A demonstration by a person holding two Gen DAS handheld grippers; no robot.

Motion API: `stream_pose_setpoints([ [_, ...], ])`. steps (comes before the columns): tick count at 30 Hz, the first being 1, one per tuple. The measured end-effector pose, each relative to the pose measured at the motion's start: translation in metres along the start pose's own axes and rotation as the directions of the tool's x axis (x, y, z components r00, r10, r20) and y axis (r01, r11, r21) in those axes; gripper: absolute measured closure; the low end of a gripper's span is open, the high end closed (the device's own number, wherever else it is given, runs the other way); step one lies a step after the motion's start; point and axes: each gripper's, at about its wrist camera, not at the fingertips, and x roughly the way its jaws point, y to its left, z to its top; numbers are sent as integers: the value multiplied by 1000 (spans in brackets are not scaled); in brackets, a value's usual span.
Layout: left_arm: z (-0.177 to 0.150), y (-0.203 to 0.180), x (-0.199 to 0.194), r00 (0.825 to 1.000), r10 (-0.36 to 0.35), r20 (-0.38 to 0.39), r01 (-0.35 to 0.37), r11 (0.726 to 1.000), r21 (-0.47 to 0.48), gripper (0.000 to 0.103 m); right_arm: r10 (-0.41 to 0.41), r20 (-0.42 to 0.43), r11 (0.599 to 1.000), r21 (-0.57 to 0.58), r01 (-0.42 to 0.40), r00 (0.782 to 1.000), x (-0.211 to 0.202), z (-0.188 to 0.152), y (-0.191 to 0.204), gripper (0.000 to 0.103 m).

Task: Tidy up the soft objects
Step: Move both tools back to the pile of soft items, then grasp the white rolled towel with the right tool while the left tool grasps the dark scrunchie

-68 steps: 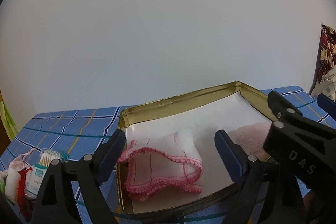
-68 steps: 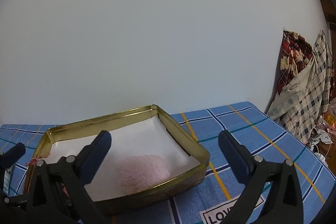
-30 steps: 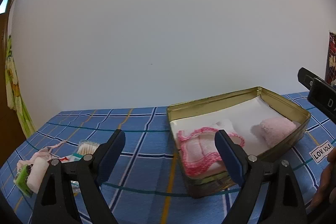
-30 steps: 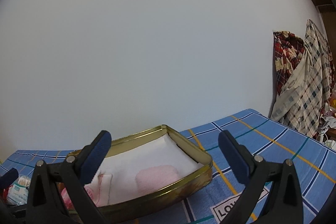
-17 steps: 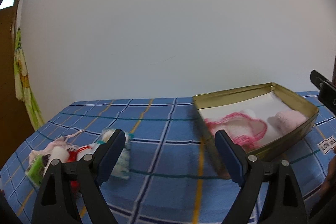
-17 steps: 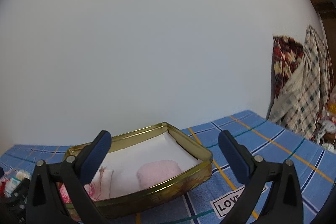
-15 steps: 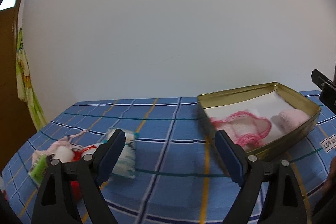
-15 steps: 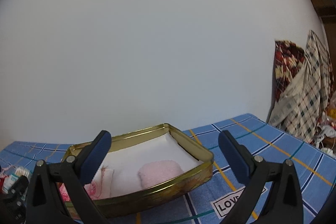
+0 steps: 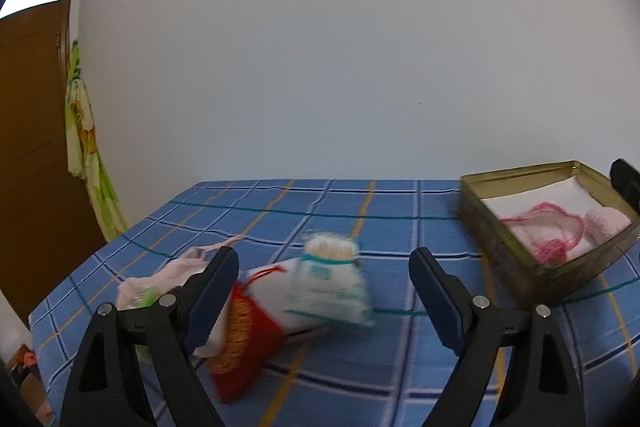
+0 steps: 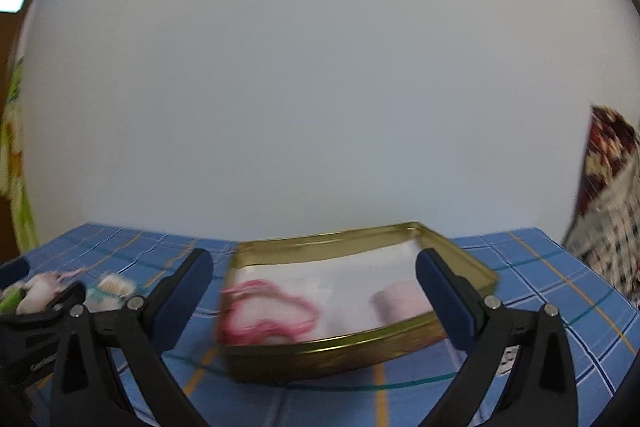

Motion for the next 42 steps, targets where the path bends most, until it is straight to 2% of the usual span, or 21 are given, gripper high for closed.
stream_pose_setpoints([
  [3, -5, 26, -2, 1000, 9, -16, -10, 1000, -25, 14, 92, -52, 995, -29, -93, 994, 3, -3, 34, 8],
  [5, -9, 46, -3, 999, 26, -32, -28, 998, -48, 14, 139, -89, 989, -37, -143, 986, 6, -5, 52, 18],
  [8, -14, 73, 1, 996, 64, -65, -70, 994, -83, 14, 231, -158, 970, -36, -239, 960, 15, -8, 87, 29],
  [12, -22, 115, 9, 987, 111, -119, -125, 984, -123, 14, 265, -230, 956, -65, -286, 937, 33, -14, 123, 34],
  [15, -27, 138, 8, 982, 140, -126, -158, 977, -142, 14, 282, -279, 949, -60, -310, 918, 48, -17, 138, 36],
  [17, -31, 151, 8, 980, 152, -130, -171, 973, -154, 14, 308, -314, 944, -18, -330, 898, 54, -19, 147, 38],
  [21, -37, 177, 13, 971, 181, -153, -208, 961, -184, 14, 387, -322, 915, 19, -402, 864, 51, -23, 172, 38],
  [26, -46, 201, 15, 963, 206, -175, -238, 953, -187, 14, 490, -345, 854, 6, -521, 800, 47, -26, 220, 51],
  [28, -51, 209, 14, 957, 231, -177, -262, 949, -177, 14, 515, -371, 829, -12, -559, 772, 48, -29, 243, 52],
  [30, -53, 217, 11, 953, 242, -182, -275, 943, -186, 14, 509, -407, 820, -40, -572, 758, 50, -35, 261, 55],
  [32, -54, 223, 9, 949, 252, -187, -288, 938, -195, 14, 477, -454, 824, -68, -563, 753, 58, -44, 278, 64],
  [33, -55, 227, 9, 947, 257, -190, -294, 935, -198, 14, 469, -485, 822, -67, -566, 739, 63, -49, 283, 66],
  [36, -57, 232, 10, 946, 256, -198, -296, 933, -207, 14, 473, -545, 813, -33, -582, 692, 76, -59, 290, 66],
  [38, -56, 231, 11, 948, 247, -203, -289, 934, -212, 14, 489, -545, 807, -13, -590, 681, 77, -58, 287, 66],
  [42, -53, 224, 9, 956, 219, -194, -259, 943, -208, 14, 559, -545, 766, 51, -641, 625, 79, -57, 276, 73],
])
